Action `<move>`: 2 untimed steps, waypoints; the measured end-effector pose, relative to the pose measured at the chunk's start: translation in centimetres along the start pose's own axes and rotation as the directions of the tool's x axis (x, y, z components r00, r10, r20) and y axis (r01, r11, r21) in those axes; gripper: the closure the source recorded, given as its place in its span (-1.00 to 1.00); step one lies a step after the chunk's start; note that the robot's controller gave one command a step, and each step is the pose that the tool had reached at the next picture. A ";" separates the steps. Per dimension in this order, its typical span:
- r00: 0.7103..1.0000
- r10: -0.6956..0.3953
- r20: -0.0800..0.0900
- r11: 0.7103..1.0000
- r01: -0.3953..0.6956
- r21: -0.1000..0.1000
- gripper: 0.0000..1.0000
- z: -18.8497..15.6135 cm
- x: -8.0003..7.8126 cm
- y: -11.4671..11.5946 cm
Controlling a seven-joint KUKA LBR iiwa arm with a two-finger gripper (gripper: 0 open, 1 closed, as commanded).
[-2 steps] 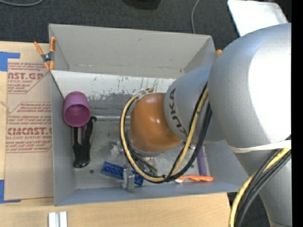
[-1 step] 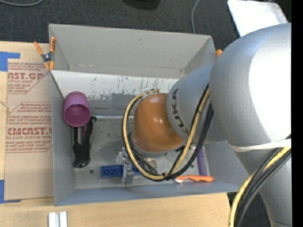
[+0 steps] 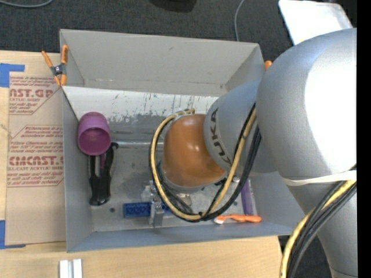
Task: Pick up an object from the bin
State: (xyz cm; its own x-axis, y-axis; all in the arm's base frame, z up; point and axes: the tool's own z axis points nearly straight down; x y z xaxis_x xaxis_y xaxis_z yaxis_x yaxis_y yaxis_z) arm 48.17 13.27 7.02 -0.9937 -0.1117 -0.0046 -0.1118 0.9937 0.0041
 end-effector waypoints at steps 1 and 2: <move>1.000 0.000 -0.008 1.000 0.000 0.001 1.00 -1.4 0.2 0.0; 1.000 -0.002 0.000 1.000 0.002 -0.001 1.00 -15.4 0.0 0.2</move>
Offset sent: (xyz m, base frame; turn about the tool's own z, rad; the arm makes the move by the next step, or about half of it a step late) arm -0.0024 -0.0002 0.1496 -0.0004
